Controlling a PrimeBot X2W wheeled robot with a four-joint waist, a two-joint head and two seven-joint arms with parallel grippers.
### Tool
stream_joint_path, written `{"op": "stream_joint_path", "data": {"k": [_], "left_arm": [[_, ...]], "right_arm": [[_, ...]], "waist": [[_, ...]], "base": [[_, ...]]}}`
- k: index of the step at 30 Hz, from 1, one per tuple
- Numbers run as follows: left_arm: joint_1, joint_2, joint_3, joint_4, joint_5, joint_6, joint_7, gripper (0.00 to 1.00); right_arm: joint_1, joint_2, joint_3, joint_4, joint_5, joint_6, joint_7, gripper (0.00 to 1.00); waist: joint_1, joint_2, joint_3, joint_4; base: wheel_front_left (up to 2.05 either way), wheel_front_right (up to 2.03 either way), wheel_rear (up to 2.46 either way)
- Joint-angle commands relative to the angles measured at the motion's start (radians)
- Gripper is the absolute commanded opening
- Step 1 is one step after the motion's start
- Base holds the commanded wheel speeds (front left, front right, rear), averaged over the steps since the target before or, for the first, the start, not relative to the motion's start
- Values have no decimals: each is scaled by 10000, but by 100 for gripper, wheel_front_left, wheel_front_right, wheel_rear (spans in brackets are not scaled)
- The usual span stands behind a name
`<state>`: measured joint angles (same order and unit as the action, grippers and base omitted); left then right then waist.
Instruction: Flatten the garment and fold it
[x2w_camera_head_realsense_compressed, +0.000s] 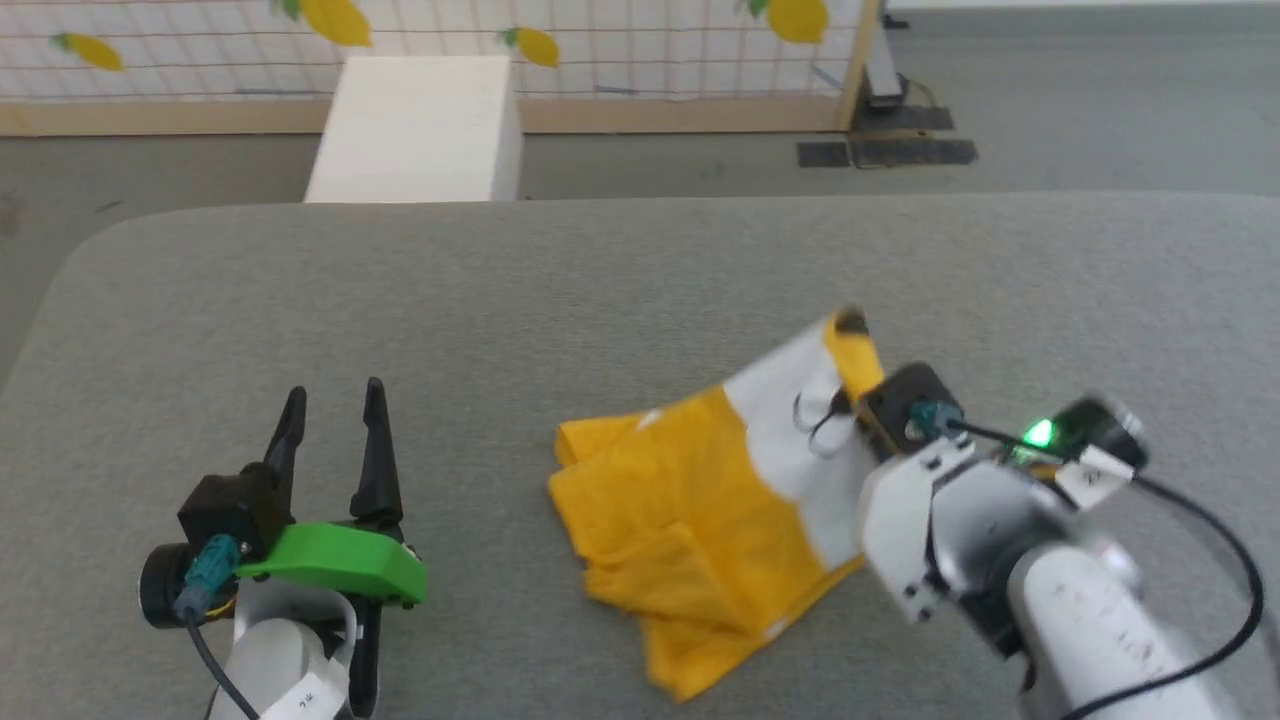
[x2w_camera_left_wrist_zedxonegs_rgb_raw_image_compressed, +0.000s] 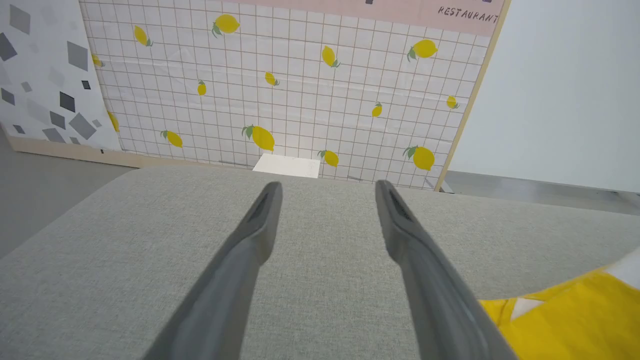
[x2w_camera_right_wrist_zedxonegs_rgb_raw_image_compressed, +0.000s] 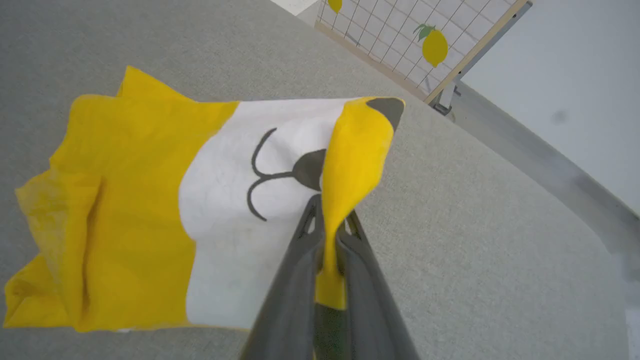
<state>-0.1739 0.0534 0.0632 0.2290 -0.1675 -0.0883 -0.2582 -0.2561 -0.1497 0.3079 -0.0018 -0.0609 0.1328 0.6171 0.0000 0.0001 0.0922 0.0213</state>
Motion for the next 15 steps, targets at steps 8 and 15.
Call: {"op": "stream_joint_path", "data": {"k": [8,15], "left_arm": [[-162,-19,231,-545,111,-28,-36,100],[-846,85,77,-1014,396,-106,-36,100]], "right_arm": [[-2279,-2640,781,12,379,-21,771,0],[-3540,-4116,221,1353,485,-21,491,0]], "waist": [[0,-1,972,-1902],[0,-1,2218,-3185]], "base": [[0,0,0],[0,0,0]]}}
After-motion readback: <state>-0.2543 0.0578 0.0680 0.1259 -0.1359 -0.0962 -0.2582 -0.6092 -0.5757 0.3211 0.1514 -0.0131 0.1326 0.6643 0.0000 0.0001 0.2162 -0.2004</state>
